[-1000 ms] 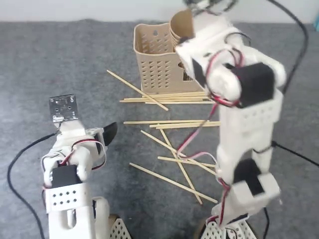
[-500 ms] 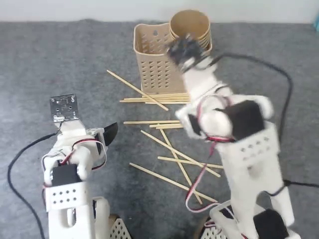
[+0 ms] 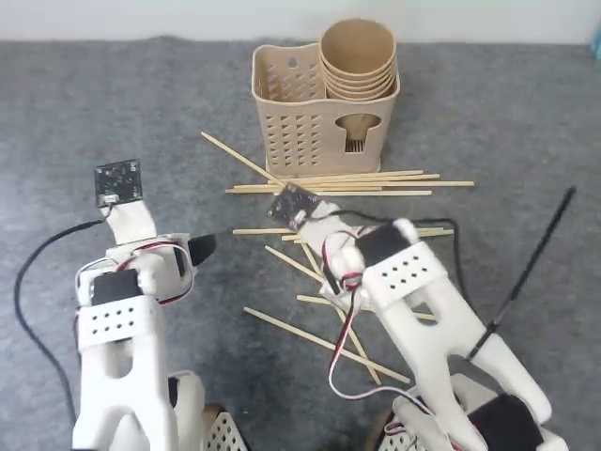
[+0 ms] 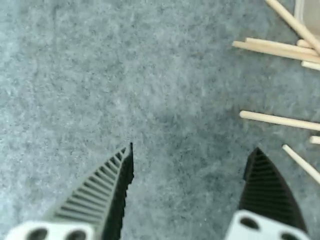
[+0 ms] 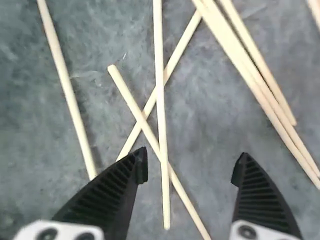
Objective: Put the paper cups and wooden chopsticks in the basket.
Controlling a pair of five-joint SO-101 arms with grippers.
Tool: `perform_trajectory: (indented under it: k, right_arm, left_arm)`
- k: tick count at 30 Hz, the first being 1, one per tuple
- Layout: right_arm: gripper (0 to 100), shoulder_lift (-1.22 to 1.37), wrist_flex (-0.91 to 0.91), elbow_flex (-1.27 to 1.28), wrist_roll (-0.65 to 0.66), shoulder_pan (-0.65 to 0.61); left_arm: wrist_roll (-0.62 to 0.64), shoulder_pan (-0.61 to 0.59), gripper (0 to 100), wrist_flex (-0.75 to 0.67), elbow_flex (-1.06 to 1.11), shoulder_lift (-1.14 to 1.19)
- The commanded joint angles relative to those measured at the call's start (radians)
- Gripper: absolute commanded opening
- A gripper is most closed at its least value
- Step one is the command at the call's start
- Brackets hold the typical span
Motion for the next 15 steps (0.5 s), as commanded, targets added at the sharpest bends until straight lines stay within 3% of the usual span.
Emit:
perform_trajectory:
  k: [1,6,15]
  right_arm:
    - [28.2,0.044,-0.108,0.043,0.025,-0.013]
    - [28.2,0.255,-0.236,0.052,0.075,-0.01]
    - [28.1,0.354,-0.191,-0.038,0.086,-0.012]
  left_arm:
    - [-0.008,-0.006,34,-0.021,-0.054,0.005]
    - [-0.008,-0.006,34,-0.021,-0.056,0.005]
    - [-0.009,-0.008,34,-0.021,-0.054,0.005]
